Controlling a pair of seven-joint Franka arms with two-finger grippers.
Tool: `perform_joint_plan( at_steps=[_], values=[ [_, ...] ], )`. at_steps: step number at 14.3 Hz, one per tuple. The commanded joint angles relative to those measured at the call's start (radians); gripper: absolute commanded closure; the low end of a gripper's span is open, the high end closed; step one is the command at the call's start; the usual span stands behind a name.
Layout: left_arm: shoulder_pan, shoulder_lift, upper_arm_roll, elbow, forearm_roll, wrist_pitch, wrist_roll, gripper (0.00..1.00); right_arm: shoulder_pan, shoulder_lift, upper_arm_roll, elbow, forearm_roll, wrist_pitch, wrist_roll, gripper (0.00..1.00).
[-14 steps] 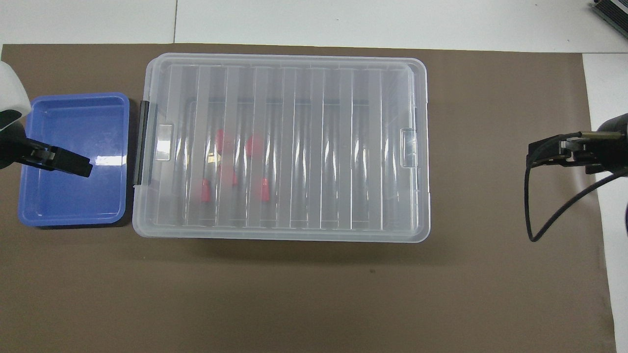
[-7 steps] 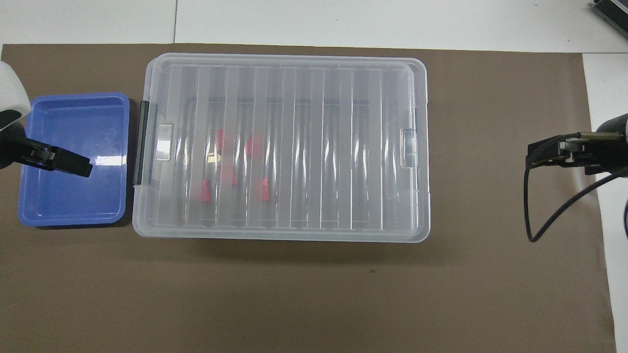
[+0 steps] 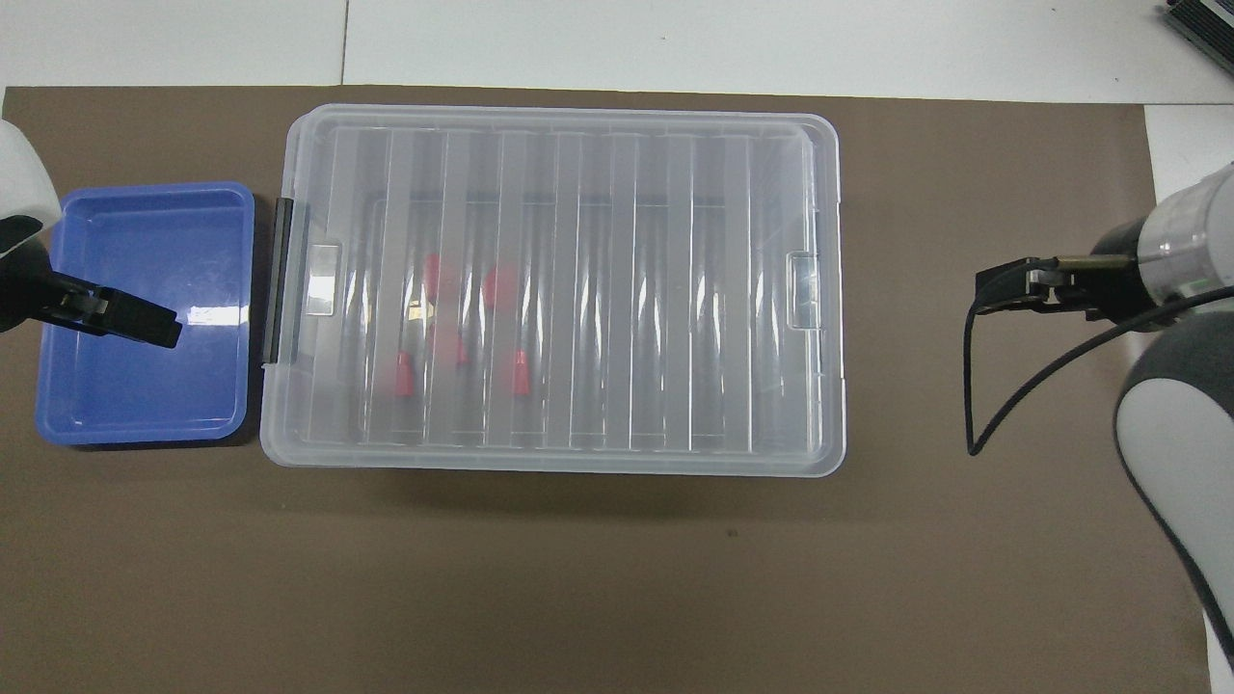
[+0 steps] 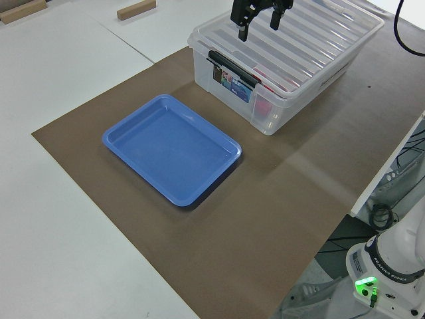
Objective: Place red block in blue tray from box
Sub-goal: 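Reach the right gripper to the edge of the clear lid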
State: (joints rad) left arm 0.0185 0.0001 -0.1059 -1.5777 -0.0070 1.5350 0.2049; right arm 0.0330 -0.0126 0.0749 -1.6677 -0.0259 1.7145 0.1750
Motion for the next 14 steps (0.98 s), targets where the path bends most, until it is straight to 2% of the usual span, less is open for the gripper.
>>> perform_joint_plan(
  at_steps=[1, 8, 14],
  values=[
    [0.011, -0.022, -0.005, -0.021, 0.009, 0.004, 0.007, 0.0, -0.007, 0.026, 0.036, -0.047, 0.004, 0.101, 0.049, 0.0],
    [0.011, -0.022, -0.005, -0.021, 0.009, 0.002, 0.007, 0.0, -0.007, 0.132, 0.137, -0.066, -0.011, 0.263, 0.145, 0.0],
    [0.011, -0.022, -0.005, -0.021, 0.009, 0.004, 0.007, 0.0, 0.007, 0.181, 0.143, -0.073, -0.019, 0.303, 0.15, 0.0]
  ],
)
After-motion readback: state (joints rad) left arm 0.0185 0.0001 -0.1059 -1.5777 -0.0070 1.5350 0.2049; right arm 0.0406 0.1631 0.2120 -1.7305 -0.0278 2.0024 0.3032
